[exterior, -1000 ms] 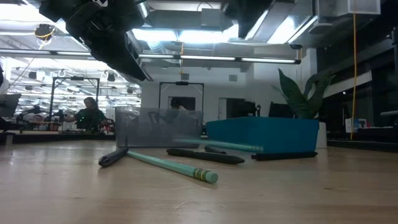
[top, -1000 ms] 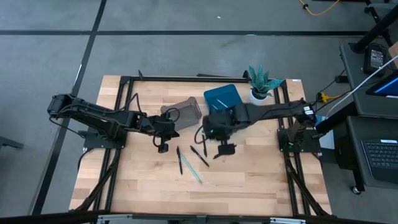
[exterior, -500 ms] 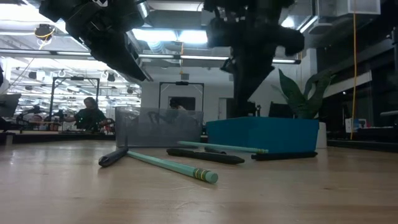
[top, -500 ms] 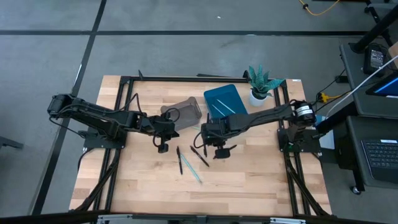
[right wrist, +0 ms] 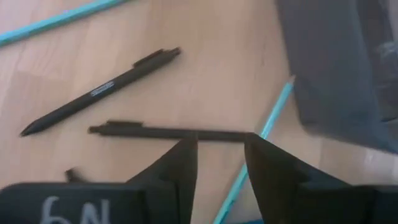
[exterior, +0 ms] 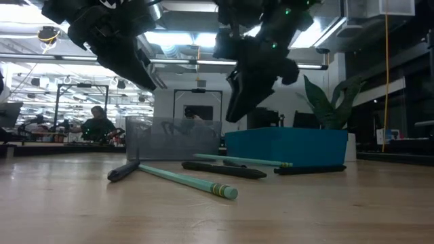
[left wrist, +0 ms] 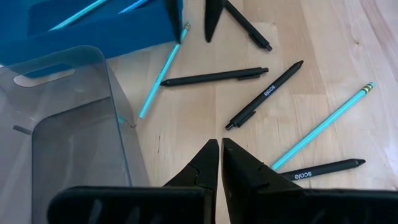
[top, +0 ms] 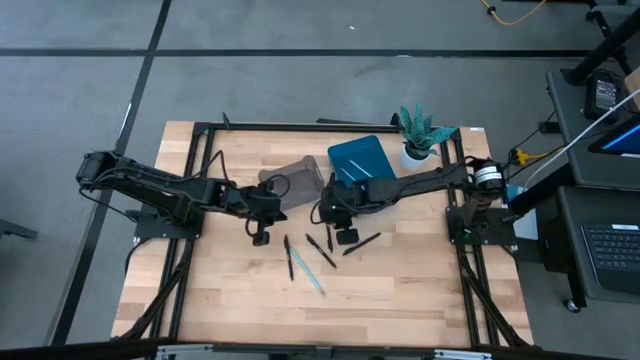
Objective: Sort pens & pencils
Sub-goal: Put the light blue pencil into the blue bin
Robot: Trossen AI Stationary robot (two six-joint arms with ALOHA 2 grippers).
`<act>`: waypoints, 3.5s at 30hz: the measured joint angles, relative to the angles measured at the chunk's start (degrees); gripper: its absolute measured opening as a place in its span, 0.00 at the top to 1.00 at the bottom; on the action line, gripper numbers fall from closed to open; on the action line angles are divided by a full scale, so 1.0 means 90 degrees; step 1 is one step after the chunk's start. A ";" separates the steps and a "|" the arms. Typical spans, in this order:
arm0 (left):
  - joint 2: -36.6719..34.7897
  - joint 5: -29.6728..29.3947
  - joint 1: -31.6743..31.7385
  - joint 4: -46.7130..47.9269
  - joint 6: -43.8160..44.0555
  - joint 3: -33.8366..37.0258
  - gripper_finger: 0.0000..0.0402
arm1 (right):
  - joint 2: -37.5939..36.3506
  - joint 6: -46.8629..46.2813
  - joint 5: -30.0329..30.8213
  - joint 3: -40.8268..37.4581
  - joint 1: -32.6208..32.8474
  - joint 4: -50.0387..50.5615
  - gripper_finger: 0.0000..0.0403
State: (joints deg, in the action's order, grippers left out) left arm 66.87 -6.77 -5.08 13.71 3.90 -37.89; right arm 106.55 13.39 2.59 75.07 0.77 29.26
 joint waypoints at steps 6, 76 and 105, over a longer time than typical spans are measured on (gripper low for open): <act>0.0000 0.0001 0.0002 0.0115 0.0005 0.0000 0.97 | 0.0033 0.0372 -0.0014 -0.0382 -0.0244 -0.0540 0.64; 0.0000 -0.0002 0.0002 0.0105 0.0049 0.0000 0.97 | 0.1019 0.0210 -0.0915 -0.0374 -0.0638 -0.0783 0.68; 0.0000 -0.0002 0.0002 0.0125 0.0046 0.0000 0.97 | 0.1022 0.0053 -0.0925 -0.0371 -0.0633 -0.0750 0.92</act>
State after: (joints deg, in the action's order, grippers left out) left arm 66.87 -6.79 -5.06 14.83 4.32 -37.89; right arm 115.74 13.88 -5.74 71.72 -4.93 22.51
